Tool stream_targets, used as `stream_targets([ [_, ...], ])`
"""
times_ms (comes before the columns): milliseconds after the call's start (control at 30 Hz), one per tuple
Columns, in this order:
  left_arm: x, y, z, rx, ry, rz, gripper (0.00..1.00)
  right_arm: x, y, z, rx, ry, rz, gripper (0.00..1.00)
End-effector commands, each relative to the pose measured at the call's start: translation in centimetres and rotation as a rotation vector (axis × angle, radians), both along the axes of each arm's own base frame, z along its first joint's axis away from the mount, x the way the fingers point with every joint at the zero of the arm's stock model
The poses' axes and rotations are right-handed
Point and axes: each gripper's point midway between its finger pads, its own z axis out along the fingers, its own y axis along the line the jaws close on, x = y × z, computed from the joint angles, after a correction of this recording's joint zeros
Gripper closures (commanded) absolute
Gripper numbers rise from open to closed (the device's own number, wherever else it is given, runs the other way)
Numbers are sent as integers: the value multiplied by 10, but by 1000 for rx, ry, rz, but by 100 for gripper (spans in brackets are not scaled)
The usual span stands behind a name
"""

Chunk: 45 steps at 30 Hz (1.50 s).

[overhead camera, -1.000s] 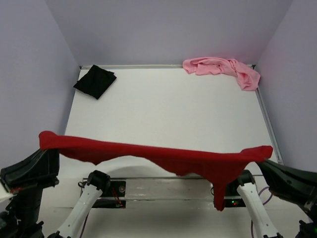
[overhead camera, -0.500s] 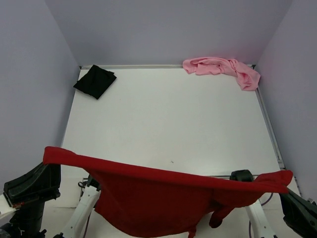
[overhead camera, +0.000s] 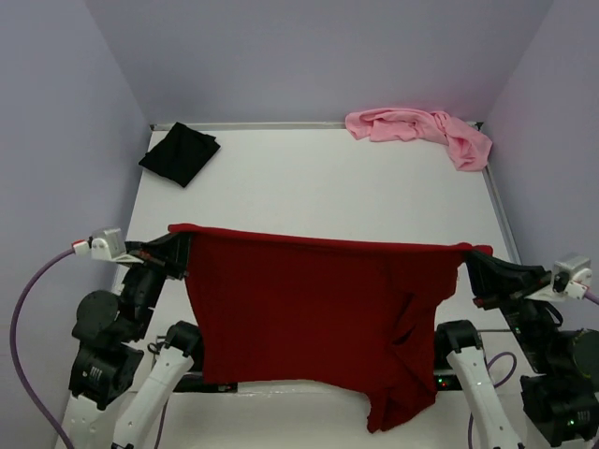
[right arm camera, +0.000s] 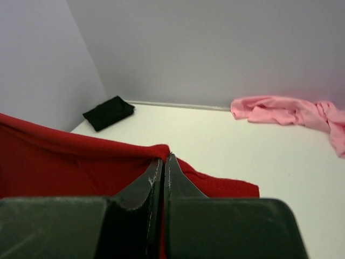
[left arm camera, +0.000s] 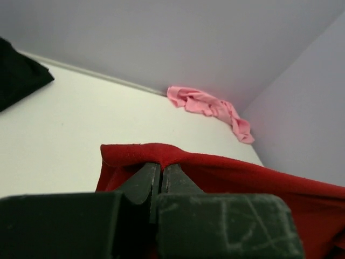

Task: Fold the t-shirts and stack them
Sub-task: Flatten the tshirt out

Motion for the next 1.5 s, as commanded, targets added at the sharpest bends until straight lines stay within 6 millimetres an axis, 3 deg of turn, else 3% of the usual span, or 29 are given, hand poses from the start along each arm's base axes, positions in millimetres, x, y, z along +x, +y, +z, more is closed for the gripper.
stream_targets([
  [0, 30, 6, -12, -31, 76, 99, 100, 17, -18, 2, 58, -18, -110, 100],
  [167, 66, -3, -53, -11, 245, 140, 100, 57, -21, -26, 56, 108, -161, 100],
  [467, 115, -10, -82, -58, 300, 224, 100, 133, -7, -58, 51, 287, -150, 100],
  [767, 167, -28, -121, -18, 372, 247, 100, 208, 1, -107, 33, 428, -174, 100],
  [867, 183, -36, -120, -3, 341, 232, 100, 227, -3, -112, 26, 427, -212, 100],
  [933, 199, -43, -124, 19, 347, 225, 100, 244, -3, -126, -2, 465, -224, 100],
  [967, 207, -45, -133, 42, 367, 232, 100, 252, -9, -123, 0, 454, -264, 100],
  [1167, 238, -45, -125, 81, 357, 288, 100, 296, -10, -144, -40, 505, -302, 100],
  [1333, 267, -59, -125, 104, 319, 262, 100, 335, -11, -163, -56, 530, -336, 100],
  [1367, 276, -63, -131, 111, 332, 263, 100, 345, -12, -179, -72, 565, -351, 100],
  [1433, 290, -67, -123, 118, 321, 255, 100, 359, -15, -179, -80, 560, -376, 100],
  [1467, 299, -70, -133, 135, 343, 256, 100, 366, -14, -191, -91, 584, -379, 100],
])
